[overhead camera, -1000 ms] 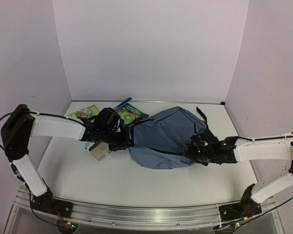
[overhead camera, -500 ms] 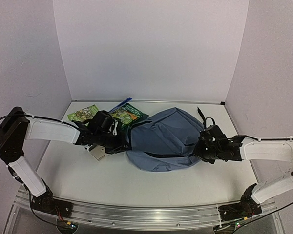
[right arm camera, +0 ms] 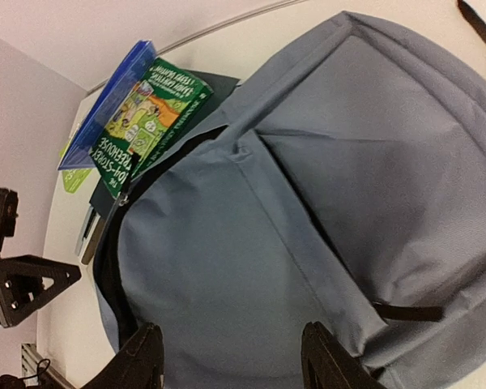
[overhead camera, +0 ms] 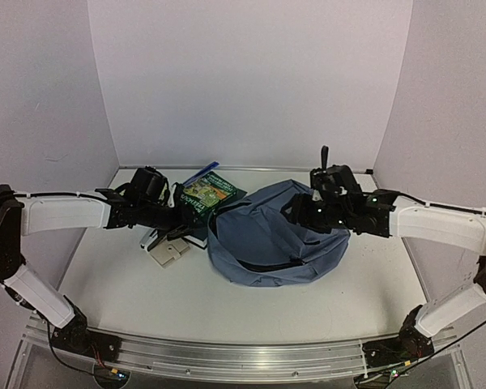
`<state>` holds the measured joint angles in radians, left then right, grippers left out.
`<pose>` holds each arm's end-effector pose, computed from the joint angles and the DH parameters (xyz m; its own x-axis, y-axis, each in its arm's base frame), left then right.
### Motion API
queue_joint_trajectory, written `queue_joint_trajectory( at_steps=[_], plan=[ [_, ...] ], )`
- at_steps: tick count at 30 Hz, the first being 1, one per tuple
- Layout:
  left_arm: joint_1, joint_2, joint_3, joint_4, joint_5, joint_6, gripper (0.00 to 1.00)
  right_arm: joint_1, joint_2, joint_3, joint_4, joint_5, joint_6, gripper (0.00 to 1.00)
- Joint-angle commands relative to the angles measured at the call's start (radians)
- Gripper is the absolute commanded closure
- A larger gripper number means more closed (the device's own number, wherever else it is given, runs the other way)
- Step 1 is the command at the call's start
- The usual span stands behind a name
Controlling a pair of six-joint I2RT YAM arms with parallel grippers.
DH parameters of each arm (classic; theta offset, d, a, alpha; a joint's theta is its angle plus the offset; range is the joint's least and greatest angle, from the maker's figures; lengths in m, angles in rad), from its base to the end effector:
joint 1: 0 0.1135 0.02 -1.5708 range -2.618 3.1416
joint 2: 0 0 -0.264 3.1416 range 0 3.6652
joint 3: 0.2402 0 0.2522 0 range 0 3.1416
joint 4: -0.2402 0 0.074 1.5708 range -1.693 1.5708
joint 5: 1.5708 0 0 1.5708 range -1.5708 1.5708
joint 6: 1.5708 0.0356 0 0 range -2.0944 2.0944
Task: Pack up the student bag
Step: Unzip the student bag at the center of the board.
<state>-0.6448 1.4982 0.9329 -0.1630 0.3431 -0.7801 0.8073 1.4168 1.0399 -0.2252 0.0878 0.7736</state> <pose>0.2486 -0.2020 0.2247 -0.9174 -0.1388 -0.3730 0.1708 0.7091 -0.6841 0.2232 0.2287 0.2780 -0.7481 0.2250 -0.6243 -0.2054 0.8160 0.5403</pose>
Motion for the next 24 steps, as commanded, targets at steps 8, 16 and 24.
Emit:
queue_joint_trajectory(
  at_steps=[8, 16, 24],
  plan=[
    [0.036, 0.177, 0.236, -0.052, 0.001, 0.118, 0.36, 0.017, 0.298, 0.220, 0.143, -0.141, -0.048, 0.52],
    [0.037, 0.268, 0.302, -0.063, 0.002, 0.136, 0.33, 0.019, 0.367, 0.245, 0.160, -0.170, -0.035, 0.62],
    [0.037, 0.352, 0.330, -0.033, 0.036, 0.141, 0.52, 0.018, 0.360, 0.221, 0.164, -0.159, -0.022, 0.64]
  ],
)
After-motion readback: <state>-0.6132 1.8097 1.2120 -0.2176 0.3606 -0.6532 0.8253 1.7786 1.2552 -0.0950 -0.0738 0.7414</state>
